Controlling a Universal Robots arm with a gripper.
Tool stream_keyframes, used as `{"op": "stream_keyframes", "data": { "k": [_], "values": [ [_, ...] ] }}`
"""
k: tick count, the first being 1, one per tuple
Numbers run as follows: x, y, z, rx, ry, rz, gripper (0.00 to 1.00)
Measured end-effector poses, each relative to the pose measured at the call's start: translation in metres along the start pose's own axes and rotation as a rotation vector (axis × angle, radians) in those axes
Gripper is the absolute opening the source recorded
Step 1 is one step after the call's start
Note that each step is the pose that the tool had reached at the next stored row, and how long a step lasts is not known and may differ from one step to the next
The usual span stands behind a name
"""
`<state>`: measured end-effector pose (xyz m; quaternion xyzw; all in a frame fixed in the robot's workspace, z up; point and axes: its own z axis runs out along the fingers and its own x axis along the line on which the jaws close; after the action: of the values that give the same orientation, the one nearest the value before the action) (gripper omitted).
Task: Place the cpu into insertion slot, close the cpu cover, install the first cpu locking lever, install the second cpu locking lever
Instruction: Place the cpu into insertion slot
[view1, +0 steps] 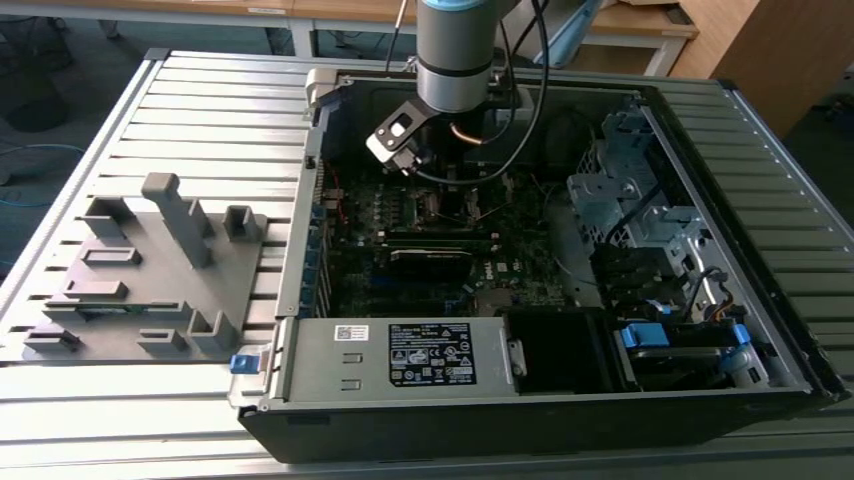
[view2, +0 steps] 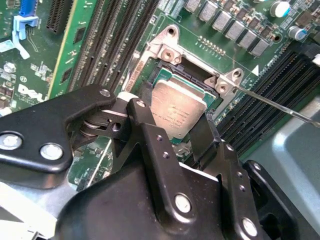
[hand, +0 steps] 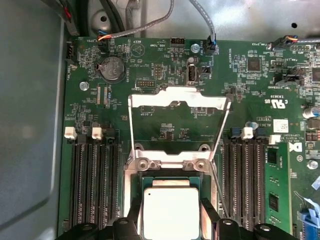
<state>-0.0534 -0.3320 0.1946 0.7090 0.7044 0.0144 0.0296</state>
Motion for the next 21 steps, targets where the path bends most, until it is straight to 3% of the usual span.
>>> {"op": "stream_keyframes", "data": {
  "k": [21],
  "values": [
    [0.0001,0.0012,0.0024,0.0001,-0.0002,0.002,0.54]
  ]
}}
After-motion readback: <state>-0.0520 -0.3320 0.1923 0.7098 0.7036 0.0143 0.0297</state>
